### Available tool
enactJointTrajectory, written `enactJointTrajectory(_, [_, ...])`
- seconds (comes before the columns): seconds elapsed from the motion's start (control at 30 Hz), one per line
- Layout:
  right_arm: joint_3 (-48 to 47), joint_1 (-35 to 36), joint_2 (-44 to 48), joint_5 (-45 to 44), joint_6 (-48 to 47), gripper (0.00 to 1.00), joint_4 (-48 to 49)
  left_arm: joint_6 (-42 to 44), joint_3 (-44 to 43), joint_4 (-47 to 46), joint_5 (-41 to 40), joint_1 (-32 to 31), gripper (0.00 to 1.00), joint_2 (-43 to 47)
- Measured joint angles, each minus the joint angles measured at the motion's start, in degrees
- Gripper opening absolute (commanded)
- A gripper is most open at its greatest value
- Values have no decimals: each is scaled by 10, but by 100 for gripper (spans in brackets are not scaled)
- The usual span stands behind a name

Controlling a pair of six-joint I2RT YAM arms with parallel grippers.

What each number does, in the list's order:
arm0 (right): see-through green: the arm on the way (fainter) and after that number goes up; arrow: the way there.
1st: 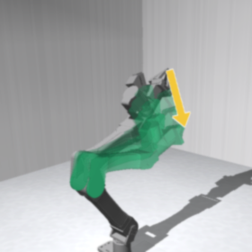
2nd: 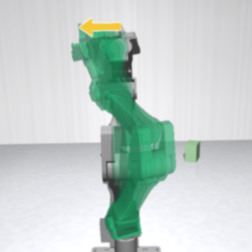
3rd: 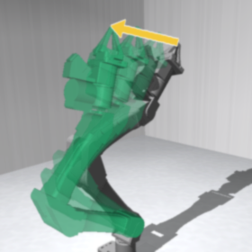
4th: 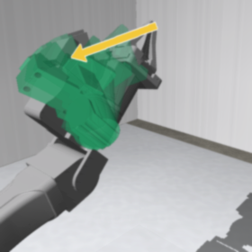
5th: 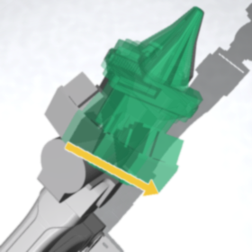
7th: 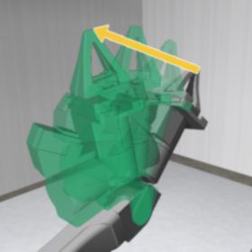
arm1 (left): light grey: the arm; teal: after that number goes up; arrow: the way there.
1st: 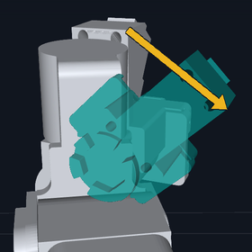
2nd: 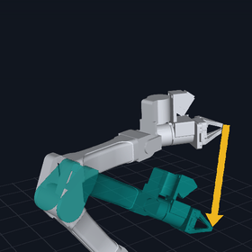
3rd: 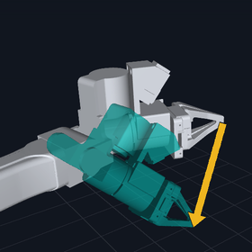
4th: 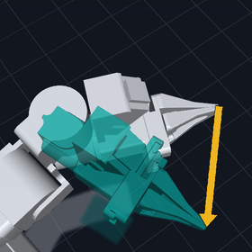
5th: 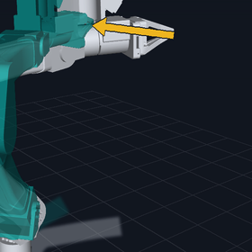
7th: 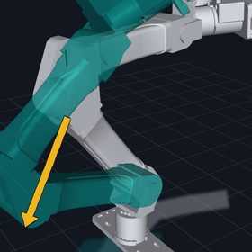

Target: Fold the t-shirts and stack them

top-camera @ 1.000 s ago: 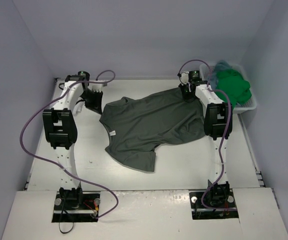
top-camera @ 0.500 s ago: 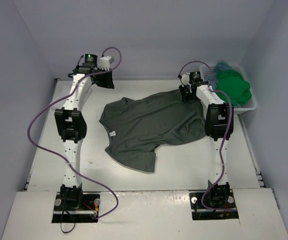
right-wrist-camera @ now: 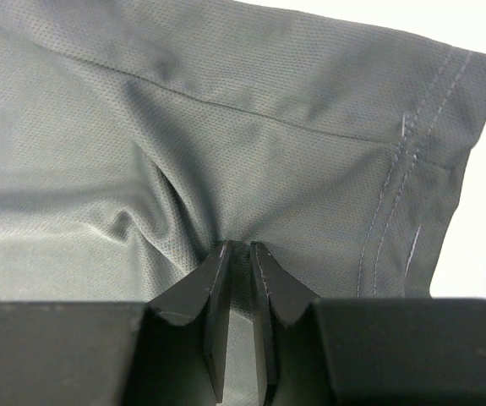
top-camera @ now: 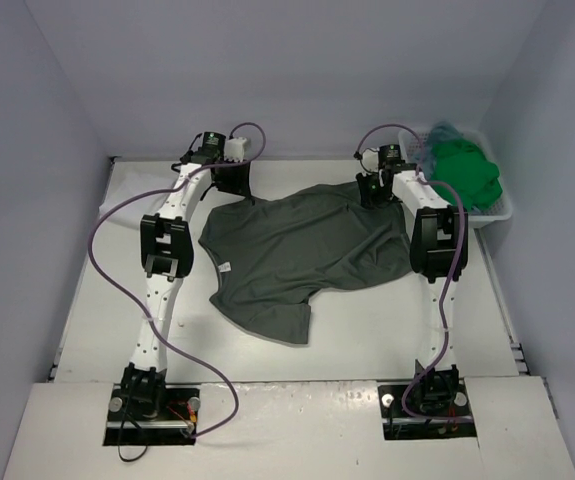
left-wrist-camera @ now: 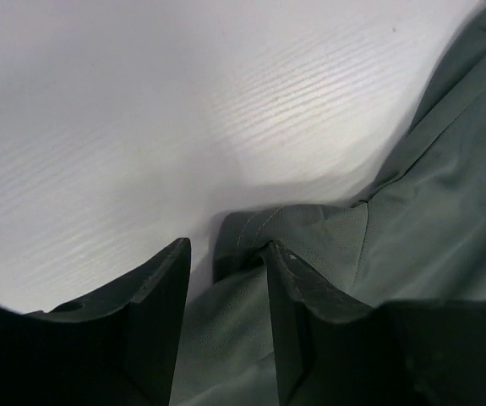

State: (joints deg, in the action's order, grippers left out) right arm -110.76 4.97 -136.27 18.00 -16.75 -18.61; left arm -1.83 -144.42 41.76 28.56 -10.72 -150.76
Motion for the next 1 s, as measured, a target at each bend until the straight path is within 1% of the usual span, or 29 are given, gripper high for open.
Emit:
enactJointTrajectory(0.33, [4,0,2,10,0,11,-3,-6,0,-5,-1,-3,36,0])
enactJointTrajectory(0.57, [4,0,2,14,0,11,-3,-13,26,-2,24,-7,35,0])
enactJointTrajectory(0.67, [4,-1,2,16,0,11,-3,-15,30,0,34,-10,24,0])
enactJointTrajectory(0.7, [4,-1,2,16,0,8,-3,-16,31,0,35,-12,20,0])
enactJointTrajectory(0.73, [4,-1,2,16,0,7,-3,-16,32,0,35,-14,14,0])
enactJointTrajectory(0.8, [4,-1,2,17,0,6,-3,-17,35,0,33,-17,6,0])
enactJointTrajectory(0.83, [4,-1,2,17,0,6,-3,-17,36,-1,30,-19,0,0])
enactJointTrajectory(0.93, [5,-1,2,19,0,6,-3,-18,44,-11,11,-22,0,3])
enactJointTrajectory(1.0, [5,-1,2,20,0,6,-3,-18,87,-39,-11,-24,0,26])
